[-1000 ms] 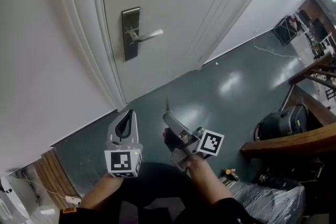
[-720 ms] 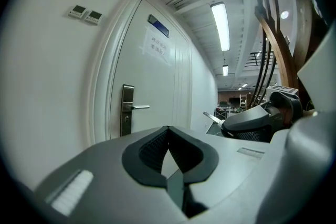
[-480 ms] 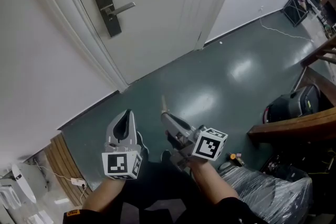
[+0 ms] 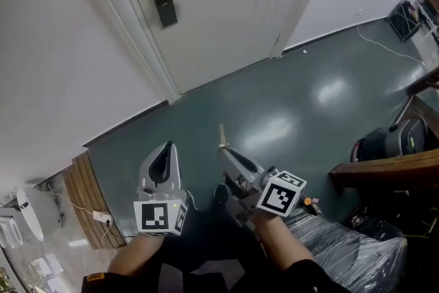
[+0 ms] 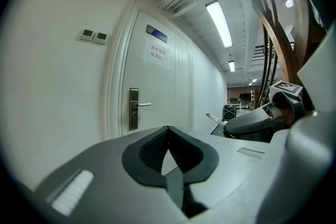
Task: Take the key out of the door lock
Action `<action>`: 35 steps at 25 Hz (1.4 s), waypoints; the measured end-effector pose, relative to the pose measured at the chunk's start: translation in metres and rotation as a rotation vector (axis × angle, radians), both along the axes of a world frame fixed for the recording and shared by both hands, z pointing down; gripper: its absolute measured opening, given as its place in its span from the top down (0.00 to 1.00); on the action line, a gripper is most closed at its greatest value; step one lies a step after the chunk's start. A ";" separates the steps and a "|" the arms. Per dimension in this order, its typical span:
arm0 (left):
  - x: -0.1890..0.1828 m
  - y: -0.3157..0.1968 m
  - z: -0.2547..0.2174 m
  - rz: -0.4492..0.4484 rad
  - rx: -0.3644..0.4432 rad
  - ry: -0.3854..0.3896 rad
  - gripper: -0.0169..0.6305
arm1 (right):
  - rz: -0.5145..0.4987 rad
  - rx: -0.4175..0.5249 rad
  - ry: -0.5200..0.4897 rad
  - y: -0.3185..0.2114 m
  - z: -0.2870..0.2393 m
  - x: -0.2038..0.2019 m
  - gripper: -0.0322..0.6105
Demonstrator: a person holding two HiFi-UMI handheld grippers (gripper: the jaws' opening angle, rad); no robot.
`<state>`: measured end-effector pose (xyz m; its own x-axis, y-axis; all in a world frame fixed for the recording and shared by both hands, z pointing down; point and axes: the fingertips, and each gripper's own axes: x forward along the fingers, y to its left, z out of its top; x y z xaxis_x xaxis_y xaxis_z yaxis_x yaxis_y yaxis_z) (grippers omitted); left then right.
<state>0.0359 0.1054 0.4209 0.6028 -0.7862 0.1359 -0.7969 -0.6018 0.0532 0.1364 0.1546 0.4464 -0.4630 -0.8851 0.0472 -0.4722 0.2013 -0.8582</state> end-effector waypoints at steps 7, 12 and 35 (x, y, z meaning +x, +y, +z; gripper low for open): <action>-0.050 -0.002 0.012 -0.033 -0.008 0.021 0.95 | -0.014 -0.036 0.034 0.005 0.008 -0.043 0.93; -0.084 -0.005 0.013 -0.032 -0.012 0.047 0.95 | -0.026 -0.027 0.071 0.001 0.003 -0.082 0.93; -0.118 -0.016 0.012 0.046 0.003 0.081 0.95 | 0.051 -0.035 0.151 0.000 0.000 -0.120 0.93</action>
<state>-0.0825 0.0899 0.4330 0.6470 -0.7580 0.0829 -0.7617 -0.6378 0.1140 0.0164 0.1547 0.4463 -0.4028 -0.9039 0.1442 -0.6050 0.1447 -0.7830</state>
